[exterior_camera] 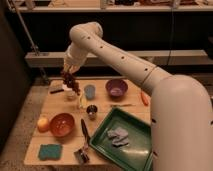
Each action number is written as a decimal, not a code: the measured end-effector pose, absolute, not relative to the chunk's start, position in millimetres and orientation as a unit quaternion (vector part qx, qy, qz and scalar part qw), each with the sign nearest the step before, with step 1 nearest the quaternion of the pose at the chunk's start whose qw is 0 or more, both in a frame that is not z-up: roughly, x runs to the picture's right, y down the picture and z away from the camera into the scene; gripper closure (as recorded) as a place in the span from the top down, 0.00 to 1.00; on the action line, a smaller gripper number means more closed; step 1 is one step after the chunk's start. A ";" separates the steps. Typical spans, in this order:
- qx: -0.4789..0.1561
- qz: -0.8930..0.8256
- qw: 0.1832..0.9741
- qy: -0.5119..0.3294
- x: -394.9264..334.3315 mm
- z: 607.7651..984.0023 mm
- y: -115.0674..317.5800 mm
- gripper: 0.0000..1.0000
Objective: Place grapes in paper cup
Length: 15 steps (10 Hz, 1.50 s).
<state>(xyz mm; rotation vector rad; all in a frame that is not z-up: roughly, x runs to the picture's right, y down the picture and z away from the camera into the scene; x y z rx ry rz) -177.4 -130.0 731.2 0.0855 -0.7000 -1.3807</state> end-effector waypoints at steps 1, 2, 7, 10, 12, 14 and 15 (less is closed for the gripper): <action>0.051 -0.617 0.721 -0.312 -172.9 731.2 -151.2 0.00; 0.058 -0.612 0.725 -0.310 -170.3 730.9 -164.4 0.00; 0.090 -0.592 0.727 -0.335 -182.0 731.1 -183.3 0.00; 0.103 -0.582 0.723 -0.357 -193.2 739.1 -181.6 0.00; 0.106 -0.581 0.721 -0.362 -200.8 743.6 -181.6 0.00; 0.104 -0.576 0.721 -0.370 -209.5 755.3 -178.4 0.00; 0.103 -0.575 0.721 -0.373 -210.5 759.8 -176.7 0.00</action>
